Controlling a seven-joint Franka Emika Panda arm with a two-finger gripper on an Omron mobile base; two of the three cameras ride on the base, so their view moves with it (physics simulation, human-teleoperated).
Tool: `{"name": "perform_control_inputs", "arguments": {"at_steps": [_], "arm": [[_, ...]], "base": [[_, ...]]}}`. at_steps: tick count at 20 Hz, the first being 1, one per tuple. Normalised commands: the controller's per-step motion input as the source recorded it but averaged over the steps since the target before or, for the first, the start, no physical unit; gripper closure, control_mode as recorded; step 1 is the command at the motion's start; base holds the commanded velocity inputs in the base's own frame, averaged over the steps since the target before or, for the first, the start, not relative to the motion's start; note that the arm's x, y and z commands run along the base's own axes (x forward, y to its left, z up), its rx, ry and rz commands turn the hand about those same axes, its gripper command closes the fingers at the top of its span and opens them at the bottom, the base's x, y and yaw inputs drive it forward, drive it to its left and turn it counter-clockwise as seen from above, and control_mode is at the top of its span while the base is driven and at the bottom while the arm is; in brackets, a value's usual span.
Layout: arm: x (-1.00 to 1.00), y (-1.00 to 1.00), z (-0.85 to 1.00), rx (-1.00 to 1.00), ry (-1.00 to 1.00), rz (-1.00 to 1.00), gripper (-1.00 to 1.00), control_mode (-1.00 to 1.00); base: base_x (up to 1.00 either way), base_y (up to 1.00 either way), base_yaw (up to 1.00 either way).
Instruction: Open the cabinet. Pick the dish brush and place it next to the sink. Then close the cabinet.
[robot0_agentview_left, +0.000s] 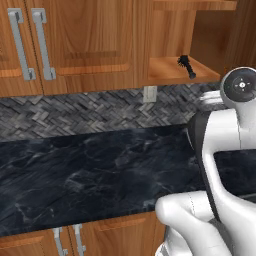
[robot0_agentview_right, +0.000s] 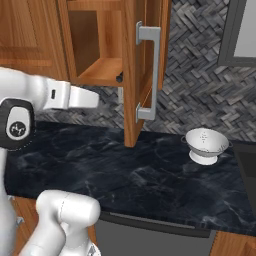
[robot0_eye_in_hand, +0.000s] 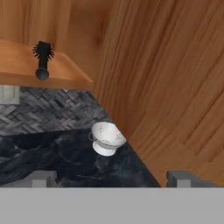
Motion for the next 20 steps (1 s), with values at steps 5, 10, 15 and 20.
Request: {"name": "perform_control_inputs", "arguments": {"at_steps": [5, 10, 15, 20], "arm": [[0.42, 0.0, 0.0, 0.2, 0.18, 0.09, -1.0, -1.0], [0.22, 0.11, -0.01, 0.3, 0.03, 0.0, -1.0, -1.0], [0.41, 0.12, 0.0, 0.17, 0.0, 0.0, -1.0, -1.0], [0.7, 0.0, 0.0, 0.0, 0.0, 0.0, -1.0, -1.0]], "base": [[0.0, 0.0, 0.0], [0.0, 0.0, 0.0], [0.0, 0.0, 0.0], [0.0, 0.0, 0.0]]}}
